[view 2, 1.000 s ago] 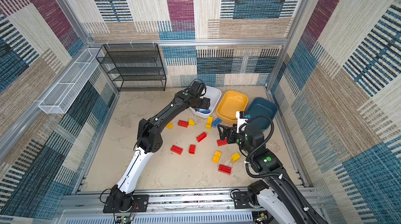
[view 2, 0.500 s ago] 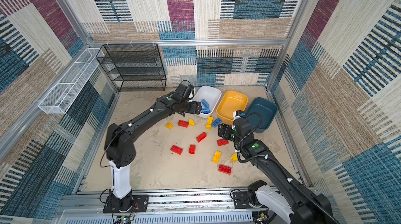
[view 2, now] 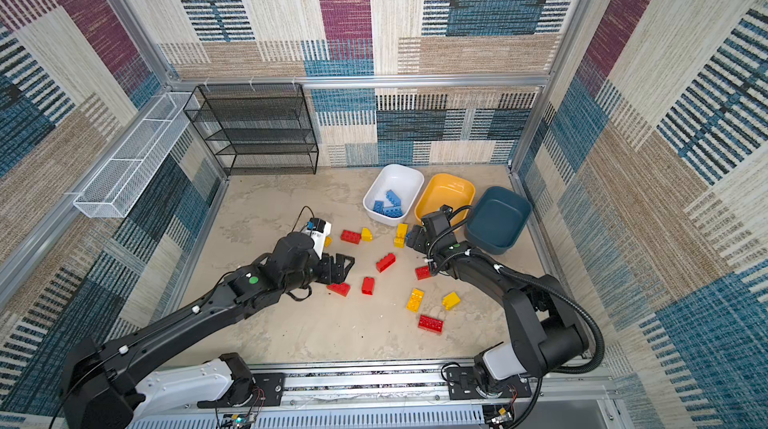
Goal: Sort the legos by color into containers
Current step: 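Withdraw the left arm while the right gripper reaches a blue brick by the yellow tub, then close the right gripper on the blue brick beside the yellow tub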
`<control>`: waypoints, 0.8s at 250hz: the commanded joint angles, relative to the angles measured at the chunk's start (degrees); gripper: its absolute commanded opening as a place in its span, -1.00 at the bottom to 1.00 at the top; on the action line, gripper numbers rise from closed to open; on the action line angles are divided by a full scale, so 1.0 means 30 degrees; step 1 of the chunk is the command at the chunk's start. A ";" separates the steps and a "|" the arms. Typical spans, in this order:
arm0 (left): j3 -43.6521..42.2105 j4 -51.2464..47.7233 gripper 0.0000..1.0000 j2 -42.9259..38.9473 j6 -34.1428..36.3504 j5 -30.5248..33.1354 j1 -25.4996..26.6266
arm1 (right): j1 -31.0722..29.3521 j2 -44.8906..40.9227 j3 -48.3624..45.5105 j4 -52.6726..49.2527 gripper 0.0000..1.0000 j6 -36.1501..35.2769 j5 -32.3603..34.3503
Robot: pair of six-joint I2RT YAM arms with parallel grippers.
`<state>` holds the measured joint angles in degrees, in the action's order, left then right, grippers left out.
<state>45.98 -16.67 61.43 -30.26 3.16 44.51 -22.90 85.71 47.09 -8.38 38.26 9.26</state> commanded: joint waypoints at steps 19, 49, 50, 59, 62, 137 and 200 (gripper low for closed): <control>-0.2050 -0.1215 0.70 -0.3520 -0.0665 0.0772 0.0102 | -0.0051 0.2110 0.1169 0.0710 0.79 0.0824 0.0910; -0.2670 -0.2428 0.71 -0.5408 -0.0659 0.0860 0.0104 | -0.0154 0.3099 0.1789 0.0802 0.67 0.1043 0.1547; -0.2684 -0.2464 0.70 -0.5471 -0.0677 0.0856 0.0104 | -0.0154 0.3099 0.1789 0.0802 0.67 0.1043 0.1547; -0.2876 -0.2745 0.70 -0.5924 -0.0689 0.0823 0.0104 | -0.0190 0.3388 0.2003 0.0743 0.67 0.1101 0.1865; -0.2940 -0.2847 0.70 -0.6071 -0.0690 0.0804 0.0104 | -0.0187 0.3439 0.2080 0.0743 0.67 0.1115 0.1910; -0.4607 -0.3468 0.69 -0.8392 -0.1295 0.0420 0.0097 | -0.0366 0.5642 0.3684 0.0366 0.74 0.1280 0.2269; -0.4808 -0.3113 0.68 -0.8390 -0.1241 0.0237 0.0104 | -0.0532 0.6588 0.4209 0.0228 0.72 0.1300 0.2554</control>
<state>31.92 -26.85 36.12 -33.41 4.27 44.86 -24.16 104.01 58.63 -7.16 42.15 15.62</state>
